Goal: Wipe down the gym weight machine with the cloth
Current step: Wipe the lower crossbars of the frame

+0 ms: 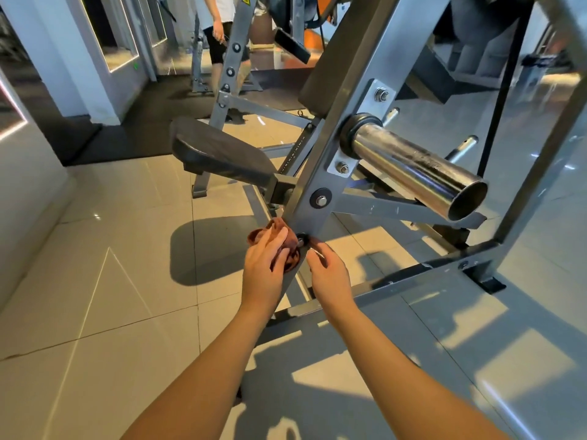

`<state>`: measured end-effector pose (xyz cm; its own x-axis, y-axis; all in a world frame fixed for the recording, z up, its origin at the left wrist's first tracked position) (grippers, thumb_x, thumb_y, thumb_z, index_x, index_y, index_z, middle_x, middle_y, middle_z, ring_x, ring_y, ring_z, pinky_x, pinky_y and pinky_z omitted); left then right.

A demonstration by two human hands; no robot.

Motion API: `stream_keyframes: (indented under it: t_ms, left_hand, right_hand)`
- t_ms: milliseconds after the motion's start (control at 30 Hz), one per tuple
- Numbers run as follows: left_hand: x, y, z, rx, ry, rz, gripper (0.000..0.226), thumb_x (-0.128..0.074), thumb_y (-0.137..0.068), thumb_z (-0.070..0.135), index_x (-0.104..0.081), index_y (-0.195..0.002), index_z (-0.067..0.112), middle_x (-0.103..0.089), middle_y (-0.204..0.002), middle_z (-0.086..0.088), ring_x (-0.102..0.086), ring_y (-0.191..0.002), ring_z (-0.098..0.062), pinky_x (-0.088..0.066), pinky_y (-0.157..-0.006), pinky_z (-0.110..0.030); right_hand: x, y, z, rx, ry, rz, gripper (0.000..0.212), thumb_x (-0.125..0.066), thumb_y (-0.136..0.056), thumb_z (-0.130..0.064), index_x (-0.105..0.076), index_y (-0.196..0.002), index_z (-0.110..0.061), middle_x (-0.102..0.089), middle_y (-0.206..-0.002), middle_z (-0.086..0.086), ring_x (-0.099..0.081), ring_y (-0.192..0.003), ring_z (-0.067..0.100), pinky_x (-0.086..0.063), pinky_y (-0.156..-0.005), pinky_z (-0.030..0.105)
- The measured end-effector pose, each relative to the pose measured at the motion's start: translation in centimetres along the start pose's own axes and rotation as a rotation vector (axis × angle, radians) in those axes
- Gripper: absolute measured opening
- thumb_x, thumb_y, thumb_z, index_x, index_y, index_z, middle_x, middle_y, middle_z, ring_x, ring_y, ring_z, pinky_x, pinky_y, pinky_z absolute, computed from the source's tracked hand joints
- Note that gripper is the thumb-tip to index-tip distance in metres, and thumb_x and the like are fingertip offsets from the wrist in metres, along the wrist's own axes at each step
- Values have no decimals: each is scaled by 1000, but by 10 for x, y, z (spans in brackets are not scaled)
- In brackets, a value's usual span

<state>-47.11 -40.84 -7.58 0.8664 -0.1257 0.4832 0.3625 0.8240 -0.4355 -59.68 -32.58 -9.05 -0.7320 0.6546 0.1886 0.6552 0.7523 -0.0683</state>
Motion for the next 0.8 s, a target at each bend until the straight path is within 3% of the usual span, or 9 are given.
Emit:
stream_keyframes:
  t_ms: [67, 167, 300, 367, 433, 500, 633, 700, 800]
  left_hand:
    - [2, 16, -30, 132, 20, 17, 41, -53, -105, 21, -52, -145, 31, -50, -151, 1, -41, -139, -22, -37, -111, -33]
    - [3, 24, -45, 225, 73, 9, 39, -53, -105, 21, -56, -143, 29, -55, -146, 0, -47, -136, -22, -43, -109, -34]
    - [14, 30, -42, 313, 130, -17, 35, -53, -105, 26, -60, -139, 29, -59, -141, 4, -53, -129, -16, -45, -99, -21]
    - [13, 50, -36, 307, 193, -50, 34, -48, -107, 28, -58, -139, 33, -58, -139, 10, -53, -124, -8, -45, -95, -14]
    - [3, 75, -32, 333, 327, -91, 34, -42, -109, 31, -54, -140, 39, -56, -139, 13, -54, -123, -4, -49, -99, -20]
    - [-11, 98, -39, 404, 416, -149, 33, -36, -110, 36, -50, -138, 45, -54, -139, 12, -54, -125, -7, -51, -104, -30]
    - [-9, 119, -65, 459, 241, -211, 33, -30, -110, 40, -44, -140, 45, -53, -142, 8, -51, -130, -14, -47, -101, -24]
    - [6, 118, -80, 486, 198, -115, 39, -31, -111, 35, -44, -147, 35, -48, -151, 8, -44, -140, -13, -38, -113, -31]
    - [11, 113, -96, 554, 252, -96, 44, -30, -111, 34, -36, -154, 32, -36, -160, 11, -31, -147, -10, -26, -117, -30]
  right_hand:
    - [0, 1, -1, 2, -8, -1, 28, -47, -106, -26, -63, -128, -30, -62, -120, -16, -55, -108, -1, -39, -82, 7]
    - [-3, 5, 0, -16, -16, -11, 29, -48, -106, -25, -61, -132, -28, -58, -120, -17, -52, -109, 0, -36, -80, 5]
    - [-6, 19, 18, -81, -92, -45, 26, -53, -104, -32, -63, -127, -30, -63, -124, -12, -59, -116, 8, -52, -97, 28]
    - [-21, 32, 20, -94, -170, -214, 22, -56, -104, -33, -61, -125, -34, -62, -122, -11, -62, -112, 8, -57, -93, 32]
    - [-34, 46, 24, -73, -177, -329, 21, -58, -103, -28, -61, -121, -37, -64, -120, -8, -65, -109, 11, -60, -89, 33]
    - [-37, 51, 39, -95, -162, -312, 22, -60, -101, -19, -64, -114, -36, -65, -117, -5, -65, -108, 17, -61, -89, 39]
    - [-22, 50, 51, -51, 47, -167, 20, -59, -99, -12, -69, -108, -27, -67, -109, -6, -62, -106, 14, -52, -74, 9]
    - [-9, 41, 39, -1, 31, -22, 21, -58, -100, -14, -67, -111, -29, -63, -113, -6, -58, -105, 9, -47, -67, 4]
    - [-7, 22, 15, 146, 77, 109, 21, -60, -100, -19, -67, -118, -28, -60, -118, -7, -55, -105, 5, -44, -74, -1]
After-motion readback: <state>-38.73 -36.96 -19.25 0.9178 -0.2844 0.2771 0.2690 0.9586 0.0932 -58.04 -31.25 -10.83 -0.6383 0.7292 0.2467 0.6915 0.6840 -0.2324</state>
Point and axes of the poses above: each hand's wrist, its own y-axis away from the middle knuckle, its own x-axis out of the back of the hand, z = x × y, the point moved 8 cm from there along -y, towards the middle knuckle
